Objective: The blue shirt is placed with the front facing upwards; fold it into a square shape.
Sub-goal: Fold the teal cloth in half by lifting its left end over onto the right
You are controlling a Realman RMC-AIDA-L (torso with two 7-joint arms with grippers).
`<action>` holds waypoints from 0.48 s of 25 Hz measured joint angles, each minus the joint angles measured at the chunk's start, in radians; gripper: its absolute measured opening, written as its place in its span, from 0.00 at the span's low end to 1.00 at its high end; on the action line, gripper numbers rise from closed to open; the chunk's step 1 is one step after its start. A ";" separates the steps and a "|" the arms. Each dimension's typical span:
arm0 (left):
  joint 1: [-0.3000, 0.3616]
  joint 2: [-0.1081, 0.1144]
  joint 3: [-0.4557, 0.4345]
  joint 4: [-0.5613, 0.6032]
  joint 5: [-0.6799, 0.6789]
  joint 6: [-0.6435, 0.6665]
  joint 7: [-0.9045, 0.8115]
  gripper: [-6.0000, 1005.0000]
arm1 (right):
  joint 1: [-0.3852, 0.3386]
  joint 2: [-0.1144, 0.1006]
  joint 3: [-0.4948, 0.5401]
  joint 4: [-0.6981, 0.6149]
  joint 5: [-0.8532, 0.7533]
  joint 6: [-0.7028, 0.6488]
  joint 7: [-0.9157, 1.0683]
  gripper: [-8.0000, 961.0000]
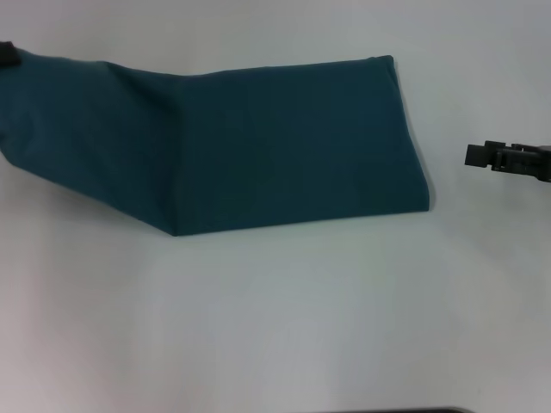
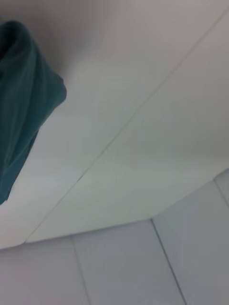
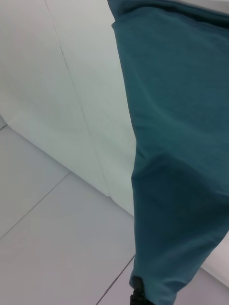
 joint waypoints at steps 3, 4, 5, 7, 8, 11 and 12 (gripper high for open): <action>-0.015 -0.005 0.001 0.000 -0.044 0.030 0.013 0.08 | -0.002 0.000 0.001 0.000 0.000 0.000 0.000 0.95; -0.026 -0.006 0.002 0.000 -0.069 0.044 0.016 0.08 | -0.002 0.000 0.002 0.001 0.000 0.000 0.000 0.95; -0.039 -0.007 0.007 0.000 -0.092 0.057 0.018 0.08 | -0.002 0.000 0.002 0.001 0.000 0.000 0.000 0.95; -0.063 -0.008 0.030 0.000 -0.128 0.077 0.018 0.08 | -0.002 0.000 0.002 0.001 0.000 0.000 -0.001 0.95; -0.074 -0.009 0.044 0.000 -0.142 0.083 0.017 0.08 | -0.002 0.000 0.002 0.001 0.000 0.000 -0.002 0.95; -0.102 -0.014 0.098 0.000 -0.175 0.088 0.011 0.08 | -0.002 0.000 0.002 0.001 0.000 0.000 -0.002 0.95; -0.109 -0.017 0.114 0.000 -0.177 0.083 0.011 0.08 | -0.003 0.000 0.002 0.001 0.000 0.000 -0.002 0.95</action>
